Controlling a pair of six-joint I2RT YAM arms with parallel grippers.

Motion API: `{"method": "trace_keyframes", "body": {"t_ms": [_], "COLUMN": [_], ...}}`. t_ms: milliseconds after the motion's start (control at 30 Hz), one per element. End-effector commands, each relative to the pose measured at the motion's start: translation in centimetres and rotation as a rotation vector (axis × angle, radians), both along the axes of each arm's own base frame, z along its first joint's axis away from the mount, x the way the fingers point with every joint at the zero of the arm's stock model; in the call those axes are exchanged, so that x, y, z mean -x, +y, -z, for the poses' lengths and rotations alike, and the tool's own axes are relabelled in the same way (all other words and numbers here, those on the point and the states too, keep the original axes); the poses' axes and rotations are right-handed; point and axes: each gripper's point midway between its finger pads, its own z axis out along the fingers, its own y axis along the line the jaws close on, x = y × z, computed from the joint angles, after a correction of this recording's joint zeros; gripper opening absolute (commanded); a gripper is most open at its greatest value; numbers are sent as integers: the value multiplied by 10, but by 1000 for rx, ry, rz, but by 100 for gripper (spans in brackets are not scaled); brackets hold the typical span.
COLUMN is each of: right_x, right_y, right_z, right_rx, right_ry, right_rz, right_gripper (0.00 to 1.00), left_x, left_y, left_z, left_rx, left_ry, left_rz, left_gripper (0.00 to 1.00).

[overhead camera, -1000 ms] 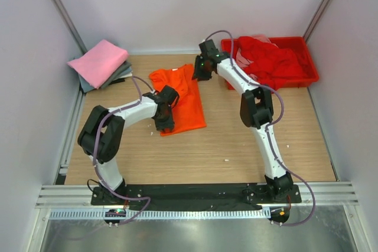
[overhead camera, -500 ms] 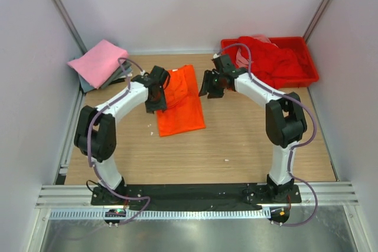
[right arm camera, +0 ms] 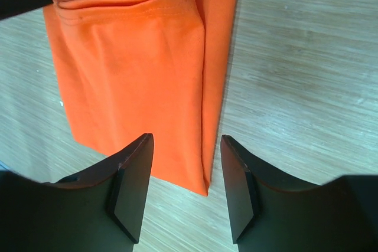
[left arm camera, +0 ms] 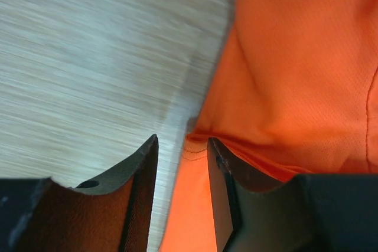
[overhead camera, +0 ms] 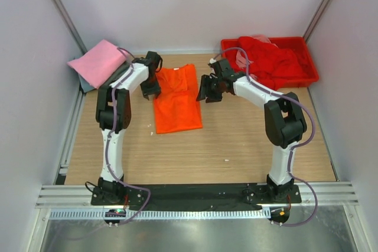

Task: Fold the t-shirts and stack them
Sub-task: Fold the tshirt

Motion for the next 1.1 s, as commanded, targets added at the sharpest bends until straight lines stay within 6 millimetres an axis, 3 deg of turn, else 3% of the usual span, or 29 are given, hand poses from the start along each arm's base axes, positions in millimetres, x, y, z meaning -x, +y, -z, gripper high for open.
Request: {"method": "trace_keyframes", "body": {"t_ms": [0, 100, 167, 200, 233, 267, 300, 333, 400, 433, 567, 700, 800, 933, 1067], "right_x": [-19, -29, -40, -50, -54, -57, -65, -69, -78, -80, -85, -78, -75, -77, -79], "right_y": [14, 19, 24, 27, 29, 30, 35, 37, 39, 41, 46, 58, 63, 62, 60], "right_z": [-33, -37, -35, -44, -32, -30, -37, -24, -21, -10, 7, 23, 32, 37, 36], "right_rx": [-57, -64, -56, -63, -52, -51, -60, -50, -38, -26, -25, -30, -20, -10, -1], "right_ry": [-103, -118, -121, -148, -128, -124, -146, -126, -126, -110, -92, -68, -60, -57, -64], "right_rz": [-41, -45, -50, -49, -52, -53, -55, -57, -53, -53, -68, -102, -117, -108, -99], "right_gripper": [56, 57, 58, 58, 59, 58, 59, 59, 59, 59, 59, 59, 58, 54, 48], "left_x": [-8, -2, 2, 9, 13, 17, 25, 30, 36, 47, 68, 87, 102, 118, 129], "left_y": [33, 48, 44, 44, 41, 39, 36, 33, 29, 29, 26, 31, 45, 63, 70], "left_z": [-33, -43, -53, -48, -48, -56, -48, -47, -57, -51, -60, -82, -107, -118, -104], "left_rx": [-27, -46, -18, -12, 0, 17, 43, 51, 75, 74, 96, 90, 33, -47, -78], "left_ry": [-20, -35, -56, -42, -45, -63, -51, -47, -74, -52, -60, -82, -112, -122, -106], "left_rz": [-67, -96, -90, -94, -92, -92, -90, -87, -81, -77, -65, -32, -1, 23, 39], "left_gripper": [41, 44, 48, 49, 50, 52, 52, 53, 53, 53, 53, 53, 54, 56, 56]}}
